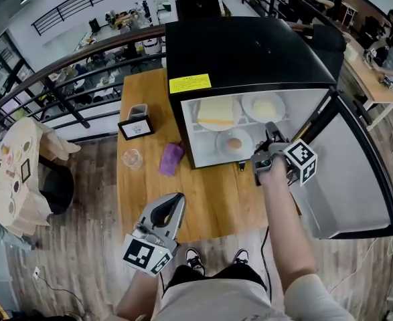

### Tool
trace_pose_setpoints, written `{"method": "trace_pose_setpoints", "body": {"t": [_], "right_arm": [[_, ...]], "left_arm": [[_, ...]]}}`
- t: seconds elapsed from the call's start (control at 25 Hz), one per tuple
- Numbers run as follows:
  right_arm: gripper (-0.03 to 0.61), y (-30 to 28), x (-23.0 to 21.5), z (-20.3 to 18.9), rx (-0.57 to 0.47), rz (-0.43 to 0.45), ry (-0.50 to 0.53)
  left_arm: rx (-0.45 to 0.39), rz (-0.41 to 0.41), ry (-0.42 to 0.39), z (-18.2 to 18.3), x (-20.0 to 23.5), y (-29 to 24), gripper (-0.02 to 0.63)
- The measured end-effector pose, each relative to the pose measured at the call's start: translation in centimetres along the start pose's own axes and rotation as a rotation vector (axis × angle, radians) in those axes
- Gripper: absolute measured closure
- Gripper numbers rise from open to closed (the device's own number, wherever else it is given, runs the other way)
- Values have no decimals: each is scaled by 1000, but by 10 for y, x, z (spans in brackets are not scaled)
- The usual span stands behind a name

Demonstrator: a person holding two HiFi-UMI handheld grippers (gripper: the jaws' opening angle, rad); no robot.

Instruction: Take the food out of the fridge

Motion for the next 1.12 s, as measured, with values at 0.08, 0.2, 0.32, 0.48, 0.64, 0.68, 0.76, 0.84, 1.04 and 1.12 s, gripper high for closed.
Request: {"method": "trace_pose_setpoints", "body": {"t": [0.08, 0.2, 0.32, 0.48, 0.64, 0.68, 0.76, 0.84, 1.04, 1.12], "right_arm": [[468, -6, -5, 1, -13, -20, -36], [468, -12, -10, 1, -25, -42, -78], [468, -16, -14, 3, -48, -51, -86], [468, -20, -15, 5, -60, -65, -79], [470, -22, -17, 11, -65, -79, -98], [478, -23, -17, 13, -65, -80, -105], [501, -23, -17, 15, -63, -86, -102], [529, -22, -16, 17, -62, -91, -91], [548, -21, -20, 17, -70, -60, -151], [551, -20, -21, 16, -78, -40, -159]], "left_arm": [[7, -1, 3, -2, 6, -3, 606], [15, -4, 5, -3, 13, -7, 606], [20, -8, 6, -4, 19, -10, 606], [30, -7, 11, -7, 24, -12, 606], [29, -8, 21, -8, 26, -15, 606], [28, -9, 23, -8, 26, -16, 606], [25, -11, 29, -9, 26, -17, 606], [25, -14, 33, -10, 25, -17, 606], [24, -16, 31, -10, 24, -18, 606], [25, -15, 31, -11, 23, -17, 606]]}}
Point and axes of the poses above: the fingertips, and each gripper's own axes: y backward along the fingers, x to its left, z out of its top, the point moved 9 cm from there along y, backward along the fingers, and after that the axes turned 9 degrees about y, right-handed, at the moved point
